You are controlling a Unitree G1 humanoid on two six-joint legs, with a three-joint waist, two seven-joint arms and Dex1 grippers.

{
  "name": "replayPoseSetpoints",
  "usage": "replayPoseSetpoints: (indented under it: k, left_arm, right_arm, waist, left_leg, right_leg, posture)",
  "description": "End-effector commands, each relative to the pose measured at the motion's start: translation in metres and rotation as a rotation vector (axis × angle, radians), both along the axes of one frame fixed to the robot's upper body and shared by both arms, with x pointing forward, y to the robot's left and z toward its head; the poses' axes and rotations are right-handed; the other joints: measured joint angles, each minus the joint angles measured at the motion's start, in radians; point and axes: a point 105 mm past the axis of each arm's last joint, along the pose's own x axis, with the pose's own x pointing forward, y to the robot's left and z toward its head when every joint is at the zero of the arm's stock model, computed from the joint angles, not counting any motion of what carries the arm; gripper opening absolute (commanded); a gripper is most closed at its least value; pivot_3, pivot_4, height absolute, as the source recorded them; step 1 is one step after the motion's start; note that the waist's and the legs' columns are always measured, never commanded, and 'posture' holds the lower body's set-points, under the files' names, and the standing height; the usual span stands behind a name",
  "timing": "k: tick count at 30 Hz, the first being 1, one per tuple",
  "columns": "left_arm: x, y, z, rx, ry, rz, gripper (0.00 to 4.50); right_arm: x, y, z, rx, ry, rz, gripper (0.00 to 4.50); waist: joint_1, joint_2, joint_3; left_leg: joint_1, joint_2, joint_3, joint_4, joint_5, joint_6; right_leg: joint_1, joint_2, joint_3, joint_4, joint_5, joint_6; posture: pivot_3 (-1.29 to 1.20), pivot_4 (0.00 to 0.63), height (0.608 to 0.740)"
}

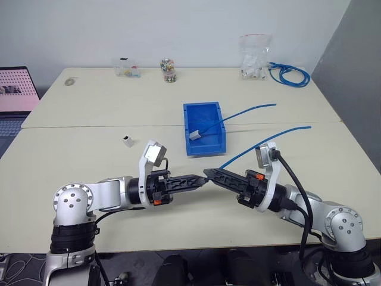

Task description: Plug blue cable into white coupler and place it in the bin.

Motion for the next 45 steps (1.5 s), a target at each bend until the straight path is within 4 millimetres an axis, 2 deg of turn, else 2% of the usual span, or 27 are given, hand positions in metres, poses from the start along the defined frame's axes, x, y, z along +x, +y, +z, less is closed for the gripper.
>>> replayPoseSetpoints:
  k: [1, 6, 11, 12, 15, 16, 21, 23, 26, 28, 30, 33, 39, 41, 45]
  left_arm:
    - [-0.005, -0.003, 0.007, -0.028, -0.016, -0.016, 0.23]
    - [-0.007, -0.006, 0.007, -0.034, -0.014, -0.008, 0.23]
    - [-0.009, -0.006, 0.007, -0.023, -0.049, 0.005, 0.23]
    - [-0.012, -0.005, 0.008, -0.024, -0.051, -0.006, 0.93]
    - [-0.021, 0.000, 0.008, -0.009, -0.063, -0.048, 1.38]
    - [-0.023, 0.002, 0.007, 0.004, -0.071, -0.053, 1.71]
    - [-0.030, 0.017, -0.008, 0.149, -0.127, -0.025, 2.77]
    - [-0.023, 0.034, -0.024, 0.281, -0.179, 0.091, 3.10]
    - [0.009, 0.068, -0.048, 0.494, -0.255, 0.448, 3.72]
    - [0.020, 0.087, -0.061, 0.637, -0.297, 0.623, 4.11]
    - [0.036, 0.114, -0.070, 0.805, -0.337, 0.908, 4.49]
    - [0.052, 0.144, -0.068, 0.968, -0.409, 1.257, 4.49]
    - [0.100, 0.123, -0.068, 0.941, -0.407, 1.523, 4.49]
    - [0.115, 0.110, -0.070, 0.902, -0.389, 1.530, 4.49]
    - [0.141, 0.111, -0.081, 0.910, -0.249, 1.683, 4.49]
  right_arm:
    - [-0.006, 0.003, 0.006, 0.012, -0.025, 0.011, 1.21]
    - [-0.005, 0.003, 0.005, 0.003, -0.029, 0.009, 0.20]
    - [-0.002, 0.002, 0.005, -0.012, -0.040, 0.004, 0.14]
    - [0.000, 0.001, 0.006, -0.014, -0.041, 0.001, 0.14]
    - [0.005, -0.003, 0.007, -0.028, -0.052, -0.015, 0.14]
    - [0.008, -0.004, 0.007, -0.033, -0.055, -0.019, 0.14]
    - [0.014, -0.009, 0.007, -0.051, -0.075, -0.015, 0.14]
    - [0.016, -0.011, 0.006, -0.061, -0.087, -0.013, 0.14]
    - [0.020, -0.015, 0.005, -0.063, -0.094, -0.020, 0.14]
    - [0.023, -0.017, 0.006, -0.063, -0.103, -0.027, 0.14]
    - [0.027, -0.020, 0.008, -0.056, -0.111, -0.030, 0.14]
    - [0.030, -0.020, 0.007, -0.066, -0.119, -0.016, 0.14]
    - [0.035, -0.016, 0.011, -0.075, -0.141, 0.014, 0.14]
    - [0.037, -0.016, 0.013, -0.081, -0.150, 0.014, 0.14]
    - [0.037, -0.020, 0.015, -0.095, -0.157, 0.003, 0.14]
  waist:
    - [0.000, 0.000, 0.000]
    - [0.000, 0.000, 0.000]
    - [0.000, 0.000, 0.000]
    - [0.000, 0.000, 0.000]
    - [-0.001, 0.000, 0.000]
    - [-0.002, 0.000, 0.000]
    - [-0.003, 0.001, 0.000]
    - [-0.003, 0.001, 0.001]
    - [-0.004, 0.003, 0.002]
    - [0.001, 0.003, 0.002]
    - [0.004, 0.003, 0.002]
    - [0.012, 0.002, 0.001]
    - [0.045, 0.001, -0.001]
    - [0.050, 0.000, -0.001]
    - [0.048, 0.000, -0.001]
  left_leg:
    - [0.000, 0.000, 0.000, 0.000, 0.000, 0.000]
    - [0.000, 0.000, 0.000, 0.000, 0.000, 0.000]
    - [0.000, 0.000, 0.000, 0.000, 0.000, 0.000]
    - [0.000, 0.000, 0.000, 0.000, 0.000, 0.000]
    - [0.000, 0.000, 0.000, -0.001, 0.000, 0.000]
    - [0.000, 0.000, 0.000, -0.001, 0.000, 0.000]
    - [0.000, 0.000, 0.001, -0.001, 0.000, 0.000]
    - [0.000, 0.000, 0.001, -0.002, 0.000, 0.000]
    - [0.000, 0.001, 0.003, -0.003, 0.000, 0.000]
    - [-0.001, 0.001, 0.001, -0.003, 0.000, 0.000]
    - [-0.002, 0.001, 0.001, -0.003, 0.000, 0.000]
    - [-0.007, 0.001, 0.000, -0.001, 0.000, 0.000]
    - [-0.017, -0.002, 0.001, 0.003, 0.000, 0.001]
    - [-0.019, -0.002, 0.000, 0.005, 0.001, 0.001]
    - [-0.021, -0.002, 0.002, 0.009, 0.000, 0.001]
  right_leg:
    - [0.000, 0.000, 0.000, 0.000, 0.000, 0.000]
    - [0.000, 0.000, 0.000, 0.000, 0.000, 0.000]
    - [0.000, 0.000, 0.000, 0.000, 0.000, 0.000]
    - [0.000, 0.000, 0.000, 0.000, 0.000, 0.000]
    - [-0.001, 0.000, 0.000, -0.001, 0.000, -0.001]
    - [-0.001, 0.000, 0.000, 0.000, -0.001, -0.001]
    - [-0.001, 0.000, 0.000, -0.001, -0.001, -0.001]
    - [-0.001, 0.000, 0.001, -0.001, -0.001, -0.002]
    - [-0.002, 0.000, 0.002, -0.002, -0.002, -0.003]
    - [-0.003, 0.000, 0.001, -0.003, -0.002, -0.003]
    - [-0.003, 0.000, 0.000, -0.004, -0.001, -0.002]
    - [-0.005, -0.001, 0.000, -0.005, 0.000, -0.001]
    - [-0.015, -0.002, 0.000, -0.001, 0.005, -0.002]
    - [-0.015, -0.001, -0.001, -0.001, 0.007, -0.001]
    - [-0.016, -0.001, 0.000, 0.000, 0.008, 0.000]
  posture:
    - [0.00, 0.150, 0.740]
    - [0.00, 0.150, 0.740]
    - [0.00, 0.150, 0.740]
    - [0.00, 0.150, 0.740]
    - [0.00, 0.150, 0.740]
    - [0.00, 0.150, 0.740]
    - [0.00, 0.150, 0.740]
    - [0.00, 0.150, 0.740]
    - [0.00, 0.150, 0.740]
    - [0.00, 0.150, 0.740]
    - [0.00, 0.150, 0.740]
    - [0.00, 0.150, 0.740]
    - [0.00, 0.150, 0.740]
    - [0.00, 0.150, 0.740]
    - [0.00, 0.150, 0.740]
